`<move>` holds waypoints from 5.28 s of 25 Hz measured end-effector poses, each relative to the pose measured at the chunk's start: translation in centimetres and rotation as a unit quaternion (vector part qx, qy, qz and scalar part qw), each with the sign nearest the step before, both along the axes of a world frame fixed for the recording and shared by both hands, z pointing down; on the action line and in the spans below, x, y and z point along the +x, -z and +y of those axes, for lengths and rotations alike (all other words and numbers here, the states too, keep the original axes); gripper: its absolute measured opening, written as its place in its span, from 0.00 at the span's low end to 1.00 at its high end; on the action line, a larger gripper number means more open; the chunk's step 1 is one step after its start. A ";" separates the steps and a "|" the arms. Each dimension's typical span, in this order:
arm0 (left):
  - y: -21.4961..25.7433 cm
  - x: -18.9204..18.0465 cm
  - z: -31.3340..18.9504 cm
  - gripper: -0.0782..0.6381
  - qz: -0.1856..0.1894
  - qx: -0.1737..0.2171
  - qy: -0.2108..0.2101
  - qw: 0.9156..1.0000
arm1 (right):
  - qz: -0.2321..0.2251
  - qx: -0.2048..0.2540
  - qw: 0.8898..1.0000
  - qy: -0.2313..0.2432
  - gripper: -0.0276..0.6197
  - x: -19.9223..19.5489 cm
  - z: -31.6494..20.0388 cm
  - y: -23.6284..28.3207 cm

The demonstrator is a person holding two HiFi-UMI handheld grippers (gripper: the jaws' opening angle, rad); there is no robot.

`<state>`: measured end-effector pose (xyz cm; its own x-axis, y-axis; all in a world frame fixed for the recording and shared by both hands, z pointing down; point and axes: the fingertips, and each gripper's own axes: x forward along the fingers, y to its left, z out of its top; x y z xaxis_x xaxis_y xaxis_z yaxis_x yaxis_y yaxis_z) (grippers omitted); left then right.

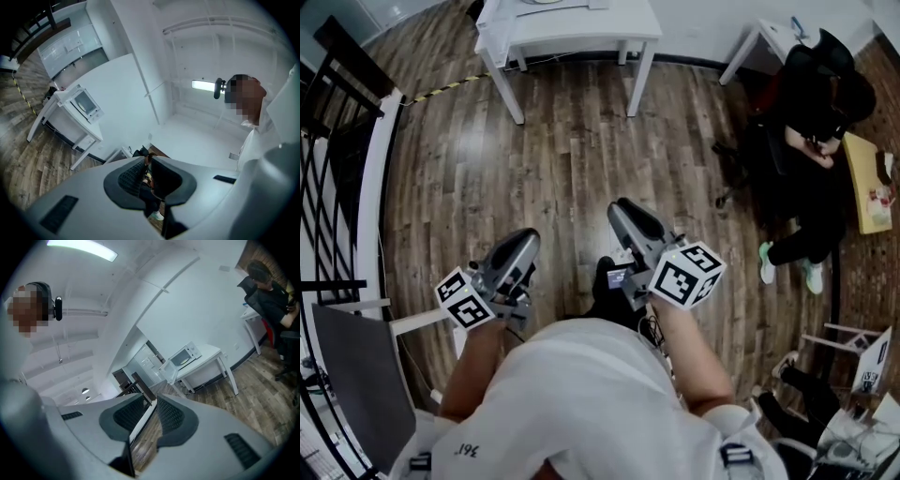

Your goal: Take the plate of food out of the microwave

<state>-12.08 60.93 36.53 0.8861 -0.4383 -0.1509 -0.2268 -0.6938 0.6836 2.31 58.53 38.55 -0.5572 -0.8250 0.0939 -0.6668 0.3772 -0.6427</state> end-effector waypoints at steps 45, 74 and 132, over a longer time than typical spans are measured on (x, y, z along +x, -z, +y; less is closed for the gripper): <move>-2.4 2.7 -46.0 0.15 -0.059 -0.024 -0.072 0.995 | 0.007 -0.021 0.998 -0.058 0.15 1.0 -44.7 -1.0; -4.8 15.8 -70.0 0.15 -0.113 -0.053 0.083 0.989 | 0.015 -0.042 0.998 0.052 0.15 15.1 -69.5 -3.1; -18.1 8.1 -102.1 0.15 -0.238 -0.103 0.190 0.947 | 0.250 -0.087 0.961 0.074 0.15 1.8 -102.5 -16.0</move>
